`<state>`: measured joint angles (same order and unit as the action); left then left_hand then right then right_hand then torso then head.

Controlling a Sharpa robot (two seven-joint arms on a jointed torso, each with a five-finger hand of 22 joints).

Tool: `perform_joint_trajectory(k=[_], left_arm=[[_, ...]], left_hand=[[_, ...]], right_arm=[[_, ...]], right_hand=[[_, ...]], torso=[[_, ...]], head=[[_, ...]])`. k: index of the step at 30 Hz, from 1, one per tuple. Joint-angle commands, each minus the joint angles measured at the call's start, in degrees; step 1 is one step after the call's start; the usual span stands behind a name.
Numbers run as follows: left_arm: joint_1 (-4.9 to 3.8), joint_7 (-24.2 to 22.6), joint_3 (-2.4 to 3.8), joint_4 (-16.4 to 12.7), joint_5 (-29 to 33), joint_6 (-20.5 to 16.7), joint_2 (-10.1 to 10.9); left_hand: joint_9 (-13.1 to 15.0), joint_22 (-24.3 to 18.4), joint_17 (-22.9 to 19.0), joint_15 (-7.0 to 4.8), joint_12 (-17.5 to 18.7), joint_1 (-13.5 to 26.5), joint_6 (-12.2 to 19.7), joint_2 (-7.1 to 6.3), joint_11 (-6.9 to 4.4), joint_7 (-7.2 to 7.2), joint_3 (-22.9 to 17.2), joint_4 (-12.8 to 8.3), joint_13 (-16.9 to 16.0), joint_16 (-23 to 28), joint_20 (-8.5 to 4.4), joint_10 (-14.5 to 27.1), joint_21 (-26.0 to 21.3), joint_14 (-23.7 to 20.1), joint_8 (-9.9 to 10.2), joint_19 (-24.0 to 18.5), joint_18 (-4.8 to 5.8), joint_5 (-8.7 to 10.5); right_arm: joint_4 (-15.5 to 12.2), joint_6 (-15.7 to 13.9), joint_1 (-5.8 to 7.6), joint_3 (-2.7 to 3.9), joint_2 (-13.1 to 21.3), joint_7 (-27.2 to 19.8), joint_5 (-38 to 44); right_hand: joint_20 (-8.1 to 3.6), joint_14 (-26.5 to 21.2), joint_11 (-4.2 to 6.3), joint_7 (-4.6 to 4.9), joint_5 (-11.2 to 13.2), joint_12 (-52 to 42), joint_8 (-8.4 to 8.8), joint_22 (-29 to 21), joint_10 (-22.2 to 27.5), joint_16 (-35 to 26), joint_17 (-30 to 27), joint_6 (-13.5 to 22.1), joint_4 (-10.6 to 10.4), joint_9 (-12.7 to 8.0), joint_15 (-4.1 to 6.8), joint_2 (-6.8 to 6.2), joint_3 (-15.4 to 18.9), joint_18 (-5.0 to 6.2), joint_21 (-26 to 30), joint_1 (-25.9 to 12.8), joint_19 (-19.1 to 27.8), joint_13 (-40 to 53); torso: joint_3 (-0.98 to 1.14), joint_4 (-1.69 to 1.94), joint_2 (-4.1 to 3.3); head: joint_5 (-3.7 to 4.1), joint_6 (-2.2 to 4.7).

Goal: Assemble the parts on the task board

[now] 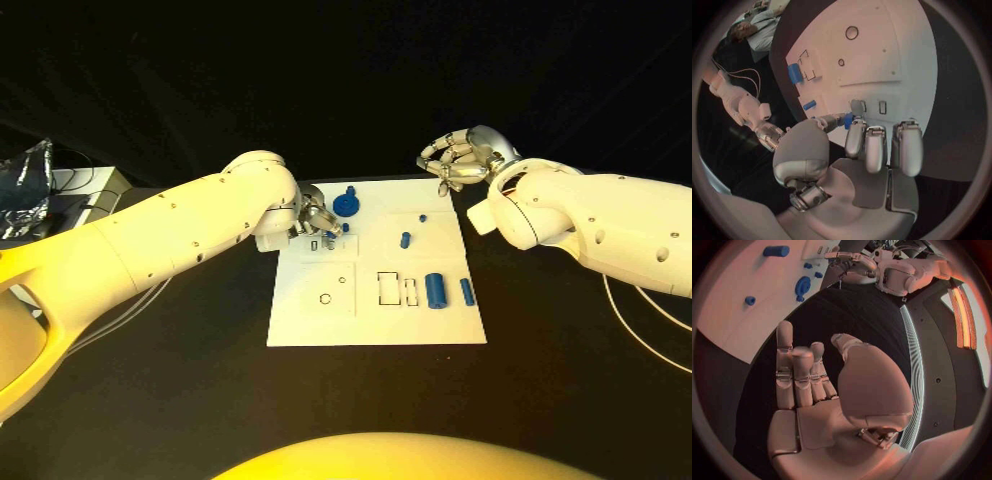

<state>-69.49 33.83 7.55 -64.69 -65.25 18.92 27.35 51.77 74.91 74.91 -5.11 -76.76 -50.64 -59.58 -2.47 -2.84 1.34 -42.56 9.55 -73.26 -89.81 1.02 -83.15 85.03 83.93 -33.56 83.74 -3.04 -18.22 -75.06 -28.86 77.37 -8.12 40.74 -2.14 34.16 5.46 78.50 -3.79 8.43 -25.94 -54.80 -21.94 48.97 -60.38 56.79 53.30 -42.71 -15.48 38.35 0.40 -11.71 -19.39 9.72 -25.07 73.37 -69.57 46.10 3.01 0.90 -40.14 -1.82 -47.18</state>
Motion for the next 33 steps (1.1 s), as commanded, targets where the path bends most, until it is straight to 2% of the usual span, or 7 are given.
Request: perform_joint_trajectory(k=[1, 3, 7, 15, 22, 33], left_arm=[[-0.02, 0.4, -0.20, 0.7, 1.2, 1.6, -0.6], [-0.01, 0.4, -0.39, 1.1, 1.2, 1.7, -0.9], [0.00, 0.4, -0.66, 1.7, 1.0, 1.8, -1.3], [0.01, 0.3, -1.03, 2.3, 0.5, 1.6, -1.5], [0.02, 0.2, -1.53, 2.5, 0.2, 1.8, -1.5], [0.04, 0.1, -1.78, 2.3, -0.4, 1.9, -1.4]], left_hand=[[0.0, 5.1, 15.1, -0.30, -0.1, -1.9, -0.2, 1.31, 0.05, -0.38, -8.9, -8.3, 0.0, -0.2, 0.08, -0.5, 0.3, 6.1, 0.3, 0.7, 0.79, -0.24], [0.0, 5.0, 15.1, -0.30, -0.1, -1.9, -0.2, 1.28, 0.05, -0.38, -8.9, -8.3, 0.1, -0.2, 0.07, -0.4, 0.2, 6.1, 0.3, 0.6, 0.76, -0.28], [0.0, 5.0, 15.1, -0.30, -0.1, -1.9, -0.2, 1.28, 0.05, -0.38, -8.9, -8.3, 0.1, -0.2, 0.07, -0.4, 0.2, 6.1, 0.3, 0.6, 0.76, -0.28], [0.0, 5.0, 15.1, -0.30, 0.0, -1.8, -0.2, 1.28, 0.06, -0.37, -9.0, -8.2, 0.1, -0.2, 0.07, -0.4, 0.2, 6.1, 0.3, 0.6, 0.76, -0.32], [0.0, 5.1, 15.1, -0.30, 0.0, -1.8, -0.2, 1.28, 0.06, -0.37, -9.0, -8.2, 0.2, -0.2, 0.07, -0.4, 0.3, 6.1, 0.3, 0.6, 0.77, -0.33], [0.0, 5.0, 15.1, -0.30, 0.0, -1.8, -0.2, 1.28, 0.06, -0.37, -9.0, -8.2, 0.1, -0.2, 0.06, -0.4, 0.2, 6.1, 0.3, 0.6, 0.76, -0.34]], right_arm=[[0.0, 0.8, -0.02, 0.01, -0.1, -0.4, 0.5], [0.0, 0.8, -0.02, 0.01, -0.1, -0.4, 0.5], [0.1, 0.8, -0.02, 0.01, -0.2, -0.4, 0.5], [0.1, 0.8, -0.02, 0.01, -0.3, -0.5, 0.5], [0.1, 1.2, -0.02, 0.01, -0.3, -0.5, 0.4], [0.1, 1.3, -0.03, 0.01, -0.2, -0.6, 0.3]], right_hand=[[0.04, 0.3, -0.05, 0.35, -0.3, -0.1, 0.34, 0.0, 0.3, -0.2, 0.0, 0.1, -0.1, 0.0, 0.07, -0.64, -0.3, 0.72, 0.2, 0.1, -0.5, -0.1], [0.04, 0.3, -0.05, 0.35, -0.3, -0.1, 0.34, 0.0, 0.3, -0.2, 0.0, 0.1, -0.1, 0.0, 0.07, -0.64, -0.3, 0.72, 0.2, 0.1, -0.5, -0.1], [0.04, 0.3, -0.05, 0.35, -0.3, -0.1, 0.34, 0.0, 0.3, -0.2, 0.0, 0.1, -0.1, 0.0, 0.07, -0.64, -0.3, 0.72, 0.2, 0.1, -0.5, -0.1], [0.04, 0.3, -0.05, 0.35, -0.3, -0.1, 0.34, 0.0, 0.3, -0.2, 0.0, 0.1, -0.1, 0.0, 0.07, -0.64, -0.3, 0.72, 0.2, 0.1, -0.5, -0.1], [0.02, 0.3, -0.05, 0.35, -0.3, -0.1, 0.38, -0.2, 0.4, -0.4, 0.0, 0.1, -0.1, 0.1, 0.08, -0.69, -0.5, 0.71, 0.3, 0.1, -0.6, -0.2], [0.02, 0.3, -0.05, 0.35, -0.3, -0.1, 0.38, -0.2, 0.4, -0.4, 0.0, 0.1, -0.1, 0.1, 0.08, -0.69, -0.5, 0.71, 0.3, 0.1, -0.6, -0.2]], torso=[[-0.03, 0.00, -0.02], [0.01, 0.00, -0.02], [-0.04, -0.06, 0.01], [0.02, 0.07, 0.06], [-0.01, -0.02, 0.03], [0.03, 0.05, 0.02]], head=[[-0.07, -0.13], [-0.04, -0.14], [-0.01, -0.18], [0.03, -0.24], [0.04, -0.23], [0.06, -0.35]])
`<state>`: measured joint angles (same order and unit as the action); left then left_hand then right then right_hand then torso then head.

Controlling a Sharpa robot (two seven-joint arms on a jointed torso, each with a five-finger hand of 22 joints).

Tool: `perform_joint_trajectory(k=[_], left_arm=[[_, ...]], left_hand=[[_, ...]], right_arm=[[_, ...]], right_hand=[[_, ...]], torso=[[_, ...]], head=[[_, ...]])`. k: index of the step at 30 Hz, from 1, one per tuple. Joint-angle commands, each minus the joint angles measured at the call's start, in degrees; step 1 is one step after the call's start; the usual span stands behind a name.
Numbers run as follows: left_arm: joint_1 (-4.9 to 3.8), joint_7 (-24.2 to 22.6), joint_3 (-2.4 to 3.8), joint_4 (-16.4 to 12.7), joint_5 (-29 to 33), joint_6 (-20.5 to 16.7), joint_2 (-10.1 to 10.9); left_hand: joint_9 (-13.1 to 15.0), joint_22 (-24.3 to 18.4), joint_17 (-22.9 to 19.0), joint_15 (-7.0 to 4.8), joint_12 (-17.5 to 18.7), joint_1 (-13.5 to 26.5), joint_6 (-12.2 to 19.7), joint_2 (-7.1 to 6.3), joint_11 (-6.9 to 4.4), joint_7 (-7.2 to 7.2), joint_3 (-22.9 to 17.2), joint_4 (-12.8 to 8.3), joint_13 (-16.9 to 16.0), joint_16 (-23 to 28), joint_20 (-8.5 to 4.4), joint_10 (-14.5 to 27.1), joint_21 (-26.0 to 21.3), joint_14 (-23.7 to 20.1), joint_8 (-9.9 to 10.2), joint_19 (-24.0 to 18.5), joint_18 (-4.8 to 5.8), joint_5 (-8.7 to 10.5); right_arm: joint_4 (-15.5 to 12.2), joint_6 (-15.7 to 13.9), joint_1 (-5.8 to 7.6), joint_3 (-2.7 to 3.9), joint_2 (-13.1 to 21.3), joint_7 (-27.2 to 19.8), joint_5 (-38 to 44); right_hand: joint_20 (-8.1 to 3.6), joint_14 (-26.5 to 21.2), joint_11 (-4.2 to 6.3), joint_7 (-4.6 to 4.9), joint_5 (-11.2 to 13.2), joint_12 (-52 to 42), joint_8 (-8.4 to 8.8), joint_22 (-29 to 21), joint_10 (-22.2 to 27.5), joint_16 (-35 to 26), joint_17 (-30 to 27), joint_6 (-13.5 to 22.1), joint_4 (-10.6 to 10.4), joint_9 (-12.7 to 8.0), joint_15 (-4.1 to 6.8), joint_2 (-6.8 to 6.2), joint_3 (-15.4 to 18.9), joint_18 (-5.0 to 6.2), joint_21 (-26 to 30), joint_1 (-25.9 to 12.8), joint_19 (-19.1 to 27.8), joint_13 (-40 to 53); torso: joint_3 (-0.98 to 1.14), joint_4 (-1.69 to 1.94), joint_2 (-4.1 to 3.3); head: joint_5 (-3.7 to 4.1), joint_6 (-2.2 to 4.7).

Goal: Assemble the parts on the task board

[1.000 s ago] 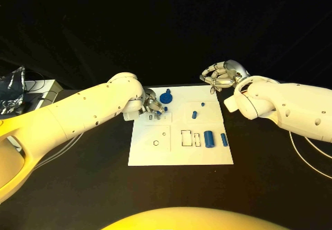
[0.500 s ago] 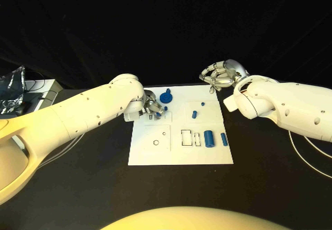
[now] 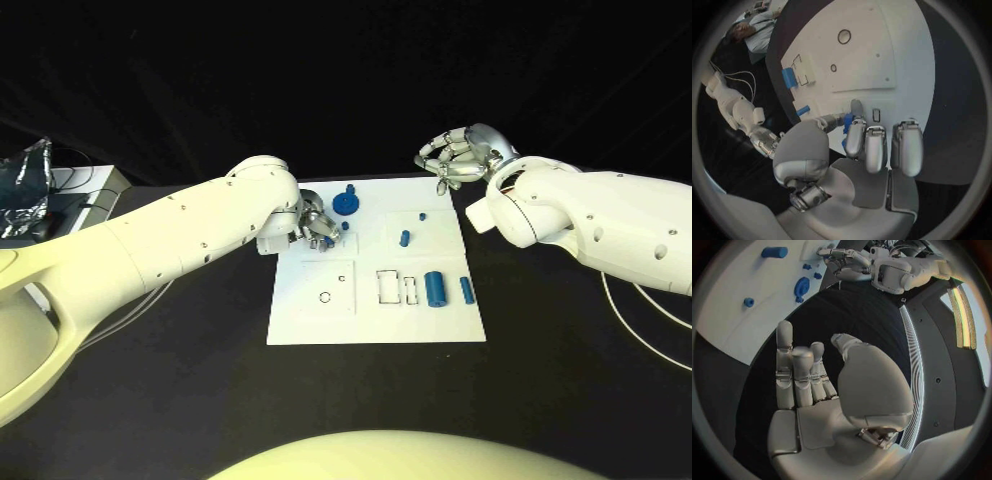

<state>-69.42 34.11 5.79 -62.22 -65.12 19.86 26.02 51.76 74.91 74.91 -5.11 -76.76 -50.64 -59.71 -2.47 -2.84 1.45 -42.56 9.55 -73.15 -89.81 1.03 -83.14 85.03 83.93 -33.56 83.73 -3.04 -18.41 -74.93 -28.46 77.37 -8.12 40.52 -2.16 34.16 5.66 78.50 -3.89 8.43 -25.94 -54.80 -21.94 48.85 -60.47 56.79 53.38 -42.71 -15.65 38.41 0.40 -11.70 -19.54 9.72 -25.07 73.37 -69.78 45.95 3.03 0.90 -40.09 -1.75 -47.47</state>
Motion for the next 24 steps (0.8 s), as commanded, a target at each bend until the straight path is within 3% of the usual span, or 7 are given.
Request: perform_joint_trajectory(k=[1, 24], left_arm=[[-0.03, -0.2, -0.02, -0.3, -0.5, 1.0, 0.0], [0.09, -0.3, -0.56, -0.3, -0.5, 1.6, 0.0]], left_hand=[[0.0, 5.0, 15.1, -0.30, 0.0, -1.8, -0.1, 1.28, 0.05, -0.47, -9.0, -8.2, 0.0, -0.2, 0.06, -0.4, 0.2, 6.1, 0.3, 0.6, 0.76, -0.15], [0.0, 5.0, 15.1, -0.30, 0.1, -1.8, -0.1, 1.26, 0.06, -0.47, -9.0, -8.2, 0.1, -0.2, 0.06, -0.4, 0.2, 6.1, 0.3, 0.6, 0.76, -0.14]], right_arm=[[-0.1, 0.9, -0.03, 0.01, 0.0, -0.5, 0.3], [-0.1, 0.9, -0.03, 0.01, 0.0, -0.4, 0.3]], right_hand=[[-0.18, 0.3, 0.04, 0.35, -0.3, -0.1, 0.38, -0.1, 0.5, -0.4, 0.0, 0.1, 0.1, 0.1, 0.08, -0.69, -0.3, 0.71, 0.3, 0.1, -0.4, -0.1], [-0.18, 0.4, 0.03, 0.36, -0.3, -0.1, 0.40, -0.1, 0.4, -0.4, 0.1, 0.1, 0.1, 0.1, 0.07, -0.70, -0.4, 0.71, 0.4, 0.0, -0.4, -0.1]], torso=[[0.00, 0.07, -0.03], [0.04, 0.00, -0.01]], head=[[0.02, -0.08], [-0.07, -0.32]])
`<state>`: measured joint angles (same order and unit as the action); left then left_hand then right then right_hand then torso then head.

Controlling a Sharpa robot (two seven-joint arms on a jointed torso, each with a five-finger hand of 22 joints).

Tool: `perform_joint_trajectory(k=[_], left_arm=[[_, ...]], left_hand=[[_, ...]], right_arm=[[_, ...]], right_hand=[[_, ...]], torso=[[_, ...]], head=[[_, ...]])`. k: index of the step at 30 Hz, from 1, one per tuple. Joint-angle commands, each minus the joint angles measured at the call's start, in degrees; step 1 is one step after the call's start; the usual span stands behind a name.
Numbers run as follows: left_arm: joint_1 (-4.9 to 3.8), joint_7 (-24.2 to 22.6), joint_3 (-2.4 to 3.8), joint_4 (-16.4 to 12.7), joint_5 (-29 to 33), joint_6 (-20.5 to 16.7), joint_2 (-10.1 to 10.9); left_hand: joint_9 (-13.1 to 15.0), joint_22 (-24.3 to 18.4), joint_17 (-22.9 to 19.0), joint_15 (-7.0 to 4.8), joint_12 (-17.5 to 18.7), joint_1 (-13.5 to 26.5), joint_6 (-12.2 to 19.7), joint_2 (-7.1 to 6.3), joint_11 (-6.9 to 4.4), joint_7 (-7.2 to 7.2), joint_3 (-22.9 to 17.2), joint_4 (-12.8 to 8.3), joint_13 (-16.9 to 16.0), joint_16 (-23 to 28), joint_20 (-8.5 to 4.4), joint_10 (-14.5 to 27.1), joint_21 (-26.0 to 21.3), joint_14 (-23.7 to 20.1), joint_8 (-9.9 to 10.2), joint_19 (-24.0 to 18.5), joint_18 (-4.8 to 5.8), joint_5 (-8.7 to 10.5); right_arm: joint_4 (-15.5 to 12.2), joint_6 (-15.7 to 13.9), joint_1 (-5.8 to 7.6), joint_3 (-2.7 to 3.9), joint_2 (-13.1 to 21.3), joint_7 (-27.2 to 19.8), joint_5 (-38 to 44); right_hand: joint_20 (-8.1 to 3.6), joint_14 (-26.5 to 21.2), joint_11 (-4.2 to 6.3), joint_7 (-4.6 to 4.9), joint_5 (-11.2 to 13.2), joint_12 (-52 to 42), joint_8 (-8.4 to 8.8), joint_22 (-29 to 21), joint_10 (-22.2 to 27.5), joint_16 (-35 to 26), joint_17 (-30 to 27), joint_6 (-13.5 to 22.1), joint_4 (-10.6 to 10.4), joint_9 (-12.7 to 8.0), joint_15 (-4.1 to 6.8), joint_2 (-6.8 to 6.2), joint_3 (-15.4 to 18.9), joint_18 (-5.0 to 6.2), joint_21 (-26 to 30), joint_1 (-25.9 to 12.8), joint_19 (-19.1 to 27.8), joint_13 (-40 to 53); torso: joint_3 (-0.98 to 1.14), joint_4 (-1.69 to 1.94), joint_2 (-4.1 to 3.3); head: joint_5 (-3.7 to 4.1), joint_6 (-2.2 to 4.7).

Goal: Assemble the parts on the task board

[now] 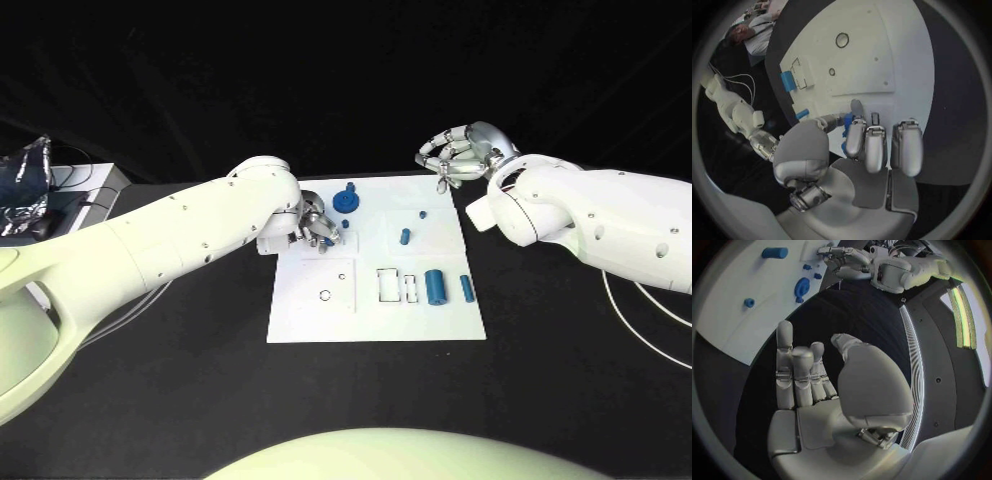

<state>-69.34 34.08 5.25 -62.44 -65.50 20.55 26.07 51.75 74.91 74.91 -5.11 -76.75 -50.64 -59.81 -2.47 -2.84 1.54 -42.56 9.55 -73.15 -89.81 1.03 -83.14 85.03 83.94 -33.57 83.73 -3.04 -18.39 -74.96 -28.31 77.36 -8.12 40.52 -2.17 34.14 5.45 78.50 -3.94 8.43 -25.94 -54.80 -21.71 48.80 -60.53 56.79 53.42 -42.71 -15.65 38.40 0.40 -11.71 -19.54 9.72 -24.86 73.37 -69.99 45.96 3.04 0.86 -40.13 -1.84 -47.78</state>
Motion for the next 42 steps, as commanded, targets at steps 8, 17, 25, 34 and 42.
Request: perform_joint_trajectory(k=[8, 17, 25, 34, 42], left_arm=[[0.03, -0.3, -0.08, 0.2, -0.2, 0.6, -0.1], [0.04, -0.2, -0.20, 0.8, -0.6, 0.6, -0.2], [0.05, -0.2, -0.42, 1.1, -0.7, 0.6, -0.4], [0.12, -0.2, -0.81, 0.9, 0.0, 1.0, -0.7], [0.14, -0.3, -0.92, 0.6, 0.4, 0.8, -0.8]], left_hand=[[0.1, 4.9, 15.1, -0.30, 0.1, -1.7, 0.0, 1.25, 0.06, -0.56, -9.0, -8.1, 0.1, -0.2, 0.05, -0.4, 0.2, 6.1, 0.3, 0.5, 0.74, -0.15], [0.1, 4.8, 15.1, -0.30, 0.2, -1.7, 0.0, 1.26, 0.07, -0.54, -9.0, -8.1, 0.2, -0.2, 0.05, -0.4, 0.1, 6.1, 0.4, 0.5, 0.72, -0.11], [0.1, 4.8, 15.1, -0.30, 0.2, -1.7, 0.0, 1.26, 0.07, -0.54, -9.0, -8.1, 0.2, -0.2, 0.05, -0.3, 0.1, 6.1, 0.4, 0.5, 0.72, -0.07], [0.1, 4.8, 15.1, -0.29, 0.2, -1.7, 0.0, 1.26, 0.08, -0.53, -9.0, -8.1, 0.2, -0.2, 0.05, -0.3, 0.1, 6.1, 0.4, 0.5, 0.71, -0.04], [0.1, 4.7, 15.1, -0.29, 0.3, -1.7, 0.0, 1.29, 0.09, -0.52, -9.0, -8.0, 0.3, -0.2, 0.05, -0.3, 0.1, 6.1, 0.4, 0.4, 0.70, 0.04]], right_arm=[[-0.1, 0.8, -0.02, 0.01, -0.1, -0.5, 0.4], [-0.1, 0.8, -0.02, 0.01, 0.0, -0.5, 0.4], [-0.2, 0.7, -0.02, 0.01, 0.0, -0.5, 0.4], [-0.3, 0.7, -0.02, 0.02, 0.1, -0.4, 0.4], [-0.3, 0.7, -0.02, 0.02, 0.1, -0.4, 0.4]], right_hand=[[0.03, 0.4, 0.08, 0.36, -0.3, -0.1, 0.17, -0.1, 0.5, -0.4, 0.1, 0.1, 0.1, 0.1, 0.07, -0.70, -0.4, 0.70, 0.2, 0.0, -0.2, -0.1], [0.03, 0.4, 0.08, 0.36, -0.3, -0.1, 0.17, -0.1, 0.5, -0.4, 0.1, 0.1, 0.1, 0.1, 0.07, -0.70, -0.4, 0.70, 0.2, 0.0, -0.2, -0.1], [0.03, 0.4, 0.08, 0.36, -0.3, -0.1, 0.17, -0.1, 0.5, -0.4, 0.1, 0.1, 0.1, 0.1, 0.07, -0.70, -0.4, 0.70, 0.2, 0.0, -0.2, -0.1], [0.03, 0.4, 0.08, 0.36, -0.3, -0.1, 0.17, -0.1, 0.5, -0.4, 0.1, 0.1, 0.1, 0.1, 0.07, -0.70, -0.4, 0.70, 0.2, 0.0, -0.2, -0.1], [0.03, 0.4, 0.08, 0.36, -0.3, -0.1, 0.17, -0.1, 0.5, -0.4, 0.1, 0.1, 0.1, 0.1, 0.07, -0.70, -0.4, 0.70, 0.2, 0.0, -0.2, -0.1]], torso=[[0.00, 0.05, 0.03], [0.03, 0.00, 0.01], [0.03, 0.02, -0.03], [0.05, -0.03, 0.02], [0.03, 0.04, 0.06]], head=[[0.05, -0.01], [0.08, -0.14], [0.21, -0.14], [0.31, -0.33], [0.36, -0.37]])
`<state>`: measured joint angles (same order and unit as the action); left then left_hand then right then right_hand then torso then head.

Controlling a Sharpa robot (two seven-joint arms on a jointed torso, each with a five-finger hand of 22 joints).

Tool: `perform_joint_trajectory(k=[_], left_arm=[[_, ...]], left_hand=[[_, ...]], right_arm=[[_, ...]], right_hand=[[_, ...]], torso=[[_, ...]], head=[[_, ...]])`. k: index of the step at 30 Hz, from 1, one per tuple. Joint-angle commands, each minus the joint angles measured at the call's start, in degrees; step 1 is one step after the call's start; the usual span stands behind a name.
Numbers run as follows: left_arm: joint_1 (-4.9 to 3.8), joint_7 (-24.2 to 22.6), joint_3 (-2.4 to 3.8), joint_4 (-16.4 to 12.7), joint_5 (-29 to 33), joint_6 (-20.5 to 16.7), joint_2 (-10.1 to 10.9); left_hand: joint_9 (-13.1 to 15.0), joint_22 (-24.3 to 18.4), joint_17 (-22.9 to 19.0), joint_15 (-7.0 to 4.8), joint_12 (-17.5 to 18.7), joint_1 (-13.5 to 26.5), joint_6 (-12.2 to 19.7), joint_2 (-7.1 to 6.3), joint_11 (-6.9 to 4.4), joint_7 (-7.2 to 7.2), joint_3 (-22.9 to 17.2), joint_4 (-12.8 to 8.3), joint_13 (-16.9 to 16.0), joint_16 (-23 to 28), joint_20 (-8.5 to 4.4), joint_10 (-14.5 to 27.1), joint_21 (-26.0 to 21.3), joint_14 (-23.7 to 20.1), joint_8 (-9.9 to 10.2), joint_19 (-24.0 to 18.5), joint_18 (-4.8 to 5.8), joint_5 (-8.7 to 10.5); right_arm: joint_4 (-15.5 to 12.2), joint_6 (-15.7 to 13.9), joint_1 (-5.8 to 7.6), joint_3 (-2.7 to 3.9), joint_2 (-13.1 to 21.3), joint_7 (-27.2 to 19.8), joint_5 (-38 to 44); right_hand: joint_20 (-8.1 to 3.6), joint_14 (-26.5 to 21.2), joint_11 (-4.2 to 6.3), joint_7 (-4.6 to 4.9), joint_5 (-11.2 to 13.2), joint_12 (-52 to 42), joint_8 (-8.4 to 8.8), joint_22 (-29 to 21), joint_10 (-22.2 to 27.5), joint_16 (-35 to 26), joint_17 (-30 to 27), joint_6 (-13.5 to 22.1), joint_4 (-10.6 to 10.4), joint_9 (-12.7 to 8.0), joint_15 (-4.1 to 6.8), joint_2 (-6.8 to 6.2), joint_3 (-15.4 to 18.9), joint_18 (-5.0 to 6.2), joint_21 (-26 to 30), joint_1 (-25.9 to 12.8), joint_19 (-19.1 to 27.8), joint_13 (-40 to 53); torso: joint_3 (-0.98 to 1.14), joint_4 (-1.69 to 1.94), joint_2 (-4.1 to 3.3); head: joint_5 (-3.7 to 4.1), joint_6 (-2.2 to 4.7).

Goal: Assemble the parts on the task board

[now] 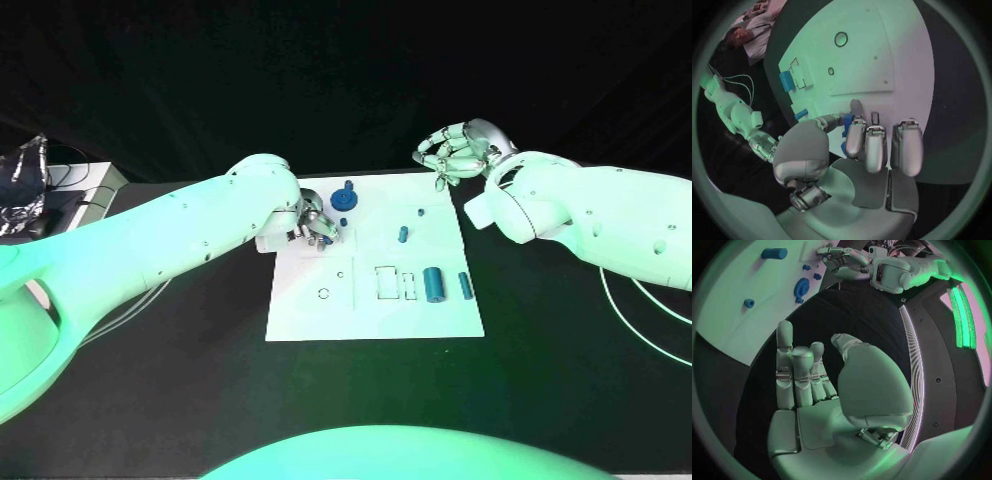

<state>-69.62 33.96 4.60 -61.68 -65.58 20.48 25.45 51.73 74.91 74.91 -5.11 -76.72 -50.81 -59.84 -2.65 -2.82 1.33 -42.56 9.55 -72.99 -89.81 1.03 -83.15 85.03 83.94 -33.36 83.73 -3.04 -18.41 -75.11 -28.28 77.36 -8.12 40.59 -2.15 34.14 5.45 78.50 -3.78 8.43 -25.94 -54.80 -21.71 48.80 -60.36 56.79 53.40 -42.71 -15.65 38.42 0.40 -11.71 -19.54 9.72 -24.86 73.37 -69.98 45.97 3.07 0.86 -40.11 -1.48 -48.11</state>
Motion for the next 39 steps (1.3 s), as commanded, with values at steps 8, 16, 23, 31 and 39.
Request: perform_joint_trajectory(k=[8, 16, 23, 31, 39], left_arm=[[0.43, -0.3, -0.29, -0.2, 0.4, 0.7, -0.1], [0.42, 0.4, -0.29, 0.3, 0.2, 1.6, 0.0], [0.42, 0.9, -0.31, 1.1, 0.1, 2.1, -0.2], [0.42, 1.0, -0.36, 1.7, -0.1, 2.4, -0.2], [0.42, 0.8, -0.40, 1.8, -0.1, 2.2, -0.4]], left_hand=[[0.1, 4.7, 15.1, -0.29, 0.2, -1.5, 0.0, 1.46, 0.08, -0.32, -9.0, -8.0, 0.1, -0.2, 0.05, -0.3, 0.1, 6.1, 0.2, 0.4, 0.69, 0.06], [0.1, 4.8, 15.1, -0.28, 0.3, -1.5, 0.1, 1.51, 0.08, -0.31, -9.0, -7.9, 0.2, -0.2, 0.06, -0.3, 0.1, 6.1, 0.2, 0.5, 0.70, 0.14], [0.1, 4.6, 15.1, -0.27, 0.4, -1.4, 0.1, 1.43, 0.11, -0.28, -8.8, -7.9, 0.3, -0.2, 0.06, -0.2, 0.0, 6.1, 0.2, 0.4, 0.66, 0.27], [0.1, 4.6, 15.1, -0.26, 0.4, -1.4, 0.1, 1.40, 0.12, -0.27, -8.7, -7.8, 0.3, -0.2, 0.07, -0.2, 0.0, 6.1, 0.2, 0.4, 0.67, 0.35], [0.1, 4.6, 15.1, -0.25, 0.4, -1.4, 0.1, 1.40, 0.12, -0.27, -8.7, -7.8, 0.3, -0.2, 0.07, -0.2, 0.0, 6.1, 0.2, 0.4, 0.66, 0.37]], right_arm=[[-0.1, 0.7, -0.02, 0.02, 0.0, -0.4, 0.4], [0.0, 0.7, -0.02, 0.02, -0.1, -0.4, 0.4], [0.0, 0.7, -0.02, 0.02, -0.1, -0.4, 0.4], [0.0, 0.7, -0.02, 0.02, 0.0, -0.4, 0.4], [0.0, 0.6, -0.02, 0.02, 0.0, -0.4, 0.4]], right_hand=[[0.03, 0.4, -0.08, 0.36, -0.3, -0.1, 0.18, -0.1, 0.3, -0.4, 0.1, 0.1, 0.1, 0.1, 0.07, -0.70, -0.4, 0.71, 0.2, 0.0, -0.2, -0.1], [0.03, 0.4, -0.08, 0.36, -0.3, -0.1, 0.18, -0.1, 0.3, -0.4, 0.1, 0.1, 0.1, 0.1, 0.07, -0.70, -0.4, 0.71, 0.2, 0.0, -0.2, -0.1], [0.02, 0.4, -0.07, 0.35, -0.3, -0.2, 0.22, -0.2, 0.3, -0.6, 0.1, 0.1, 0.1, 0.2, 0.08, -0.79, -0.5, 0.70, 0.4, -0.1, -0.4, -0.2], [0.02, 0.4, -0.07, 0.35, -0.3, -0.2, 0.22, -0.2, 0.3, -0.6, 0.1, 0.1, 0.1, 0.2, 0.08, -0.79, -0.5, 0.70, 0.4, -0.1, -0.4, -0.2], [0.02, 0.4, -0.07, 0.35, -0.3, -0.2, 0.22, -0.2, 0.3, -0.6, 0.1, 0.1, 0.1, 0.2, 0.08, -0.79, -0.5, 0.70, 0.4, -0.1, -0.4, -0.2]], torso=[[0.00, 0.02, 0.03], [-0.02, 0.11, 0.02], [-0.04, 0.05, 0.03], [-0.04, 0.03, -0.02], [-0.01, 0.01, -0.03]], head=[[0.01, 0.00], [-0.02, -0.09], [-0.08, -0.13], [0.01, -0.18], [0.09, -0.22]])
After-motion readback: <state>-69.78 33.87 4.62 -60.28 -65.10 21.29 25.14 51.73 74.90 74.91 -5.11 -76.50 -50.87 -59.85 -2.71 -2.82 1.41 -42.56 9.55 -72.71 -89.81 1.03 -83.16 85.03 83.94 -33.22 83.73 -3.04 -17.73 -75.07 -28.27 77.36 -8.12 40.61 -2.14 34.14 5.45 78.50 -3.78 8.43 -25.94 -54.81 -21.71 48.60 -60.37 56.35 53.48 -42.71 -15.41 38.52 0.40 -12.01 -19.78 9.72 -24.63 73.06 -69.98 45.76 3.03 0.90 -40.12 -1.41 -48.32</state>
